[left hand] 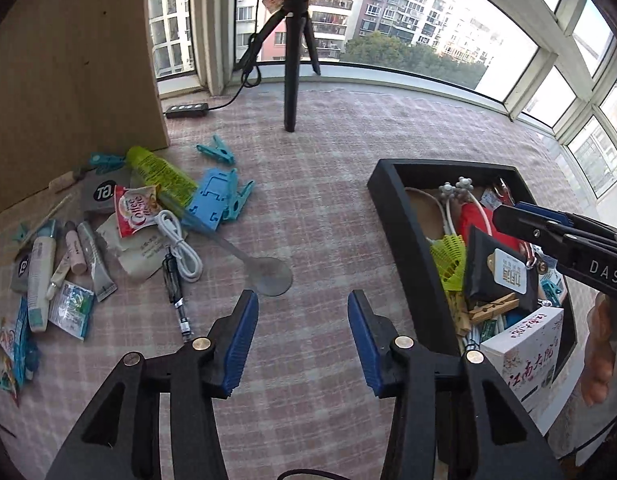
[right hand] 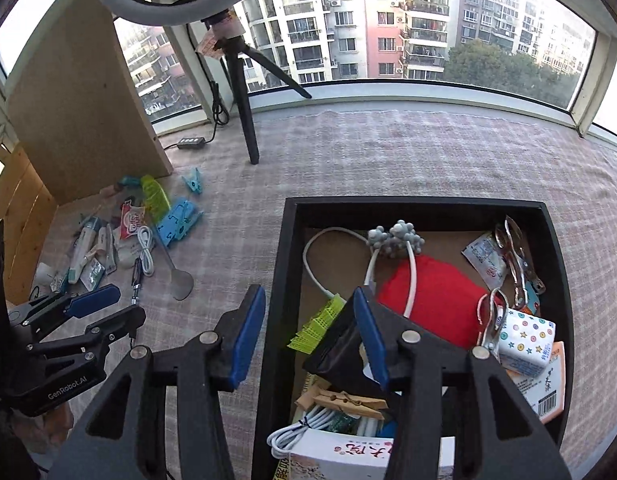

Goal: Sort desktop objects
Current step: 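Grasp the black pen with the left tool while the right tool grasps the clear spoon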

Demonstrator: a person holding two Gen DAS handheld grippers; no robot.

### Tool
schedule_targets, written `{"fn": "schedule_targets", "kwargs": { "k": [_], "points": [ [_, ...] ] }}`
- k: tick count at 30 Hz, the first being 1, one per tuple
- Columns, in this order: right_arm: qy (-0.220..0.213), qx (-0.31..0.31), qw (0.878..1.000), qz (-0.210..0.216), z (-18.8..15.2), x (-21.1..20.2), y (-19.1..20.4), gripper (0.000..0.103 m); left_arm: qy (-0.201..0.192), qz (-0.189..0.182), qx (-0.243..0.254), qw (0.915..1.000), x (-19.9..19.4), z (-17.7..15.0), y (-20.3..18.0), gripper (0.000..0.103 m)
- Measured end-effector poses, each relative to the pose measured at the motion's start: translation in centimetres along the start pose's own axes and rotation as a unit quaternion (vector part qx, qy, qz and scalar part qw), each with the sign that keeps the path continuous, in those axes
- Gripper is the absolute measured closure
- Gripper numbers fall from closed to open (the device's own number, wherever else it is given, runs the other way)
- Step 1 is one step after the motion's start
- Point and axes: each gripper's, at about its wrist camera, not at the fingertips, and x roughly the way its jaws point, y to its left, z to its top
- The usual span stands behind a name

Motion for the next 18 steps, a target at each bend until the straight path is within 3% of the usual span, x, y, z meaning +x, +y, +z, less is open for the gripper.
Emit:
{"fn": "schedule_targets", "kwargs": {
  "k": [7,18],
  "points": [
    [0.037,-0.066,0.997,0.020,1.3,4.1,5.7,0.059,0.025,0.031,-0.066,0.9971,1.9,-1.8,6.5,0.060],
    [0.104,-0.148,0.983,0.041,2.0,11.8,13.1,0.063,0.053,0.047,-0.102,0.9922,5.3,-2.5,8.6,0.069]
  ]
}}
